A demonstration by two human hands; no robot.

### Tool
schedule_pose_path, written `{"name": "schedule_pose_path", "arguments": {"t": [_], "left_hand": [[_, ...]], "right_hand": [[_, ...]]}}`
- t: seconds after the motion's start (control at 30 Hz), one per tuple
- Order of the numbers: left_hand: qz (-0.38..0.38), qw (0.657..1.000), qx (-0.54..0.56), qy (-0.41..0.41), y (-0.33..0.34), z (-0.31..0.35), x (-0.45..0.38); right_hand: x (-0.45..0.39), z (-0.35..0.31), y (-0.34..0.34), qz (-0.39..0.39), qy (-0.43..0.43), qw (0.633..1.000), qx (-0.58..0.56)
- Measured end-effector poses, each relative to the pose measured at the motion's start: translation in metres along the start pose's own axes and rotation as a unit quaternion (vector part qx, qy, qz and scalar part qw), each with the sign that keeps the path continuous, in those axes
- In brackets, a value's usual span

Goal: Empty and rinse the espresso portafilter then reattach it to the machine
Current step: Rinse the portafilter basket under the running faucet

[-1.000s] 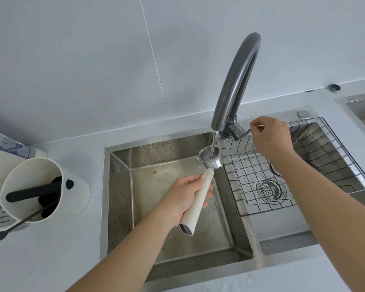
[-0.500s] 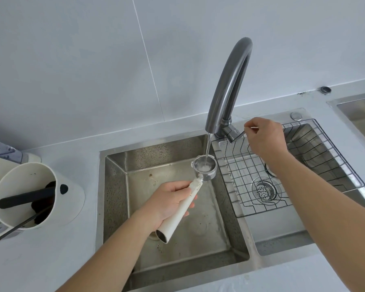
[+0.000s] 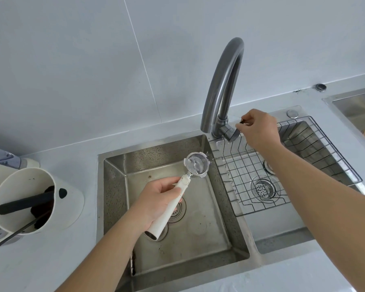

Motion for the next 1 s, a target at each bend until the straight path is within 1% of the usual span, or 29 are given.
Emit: {"name": "schedule_pose_path", "arguments": {"t": [0.1, 0.27, 0.43, 0.57, 0.67, 0.8, 1.0], "left_hand": [[0.035, 0.997, -0.051, 0.050, -0.009, 0.006, -0.002], [0.088, 0.980, -0.121, 0.133, -0.026, 0.024, -0.004], [0.146, 0.948, -0.165, 0.230, -0.039, 0.039, 0.001], [0.173, 0.923, -0.184, 0.291, -0.045, 0.047, 0.009], [0.182, 0.903, -0.215, 0.324, -0.048, 0.049, 0.012], [0.190, 0.886, -0.239, 0.350, -0.050, 0.051, 0.017], [0.200, 0.846, -0.299, 0.394, -0.049, 0.050, 0.026]], "right_hand": [[-0.002, -0.002, 0.000, -0.007, -0.003, 1.000, 0.007], [-0.002, 0.000, 0.002, -0.004, -0.007, 1.000, 0.010], [0.000, 0.003, 0.002, 0.007, -0.016, 1.000, 0.001], [0.002, 0.002, 0.002, 0.005, -0.016, 1.000, 0.006], [0.003, 0.001, 0.002, 0.005, -0.016, 1.000, 0.007], [0.003, -0.001, 0.000, 0.004, -0.020, 1.000, 0.006], [0.003, -0.003, 0.000, 0.002, -0.025, 1.000, 0.009]]}}
Point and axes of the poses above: each hand's wrist, its own x-axis away from the middle knuckle, its own y-axis out of the palm, z = x × y, the point moved 5 cm from there along -x, towards the middle knuckle, and after that the axes turned 14 degrees about z, right-handed, at the moved point
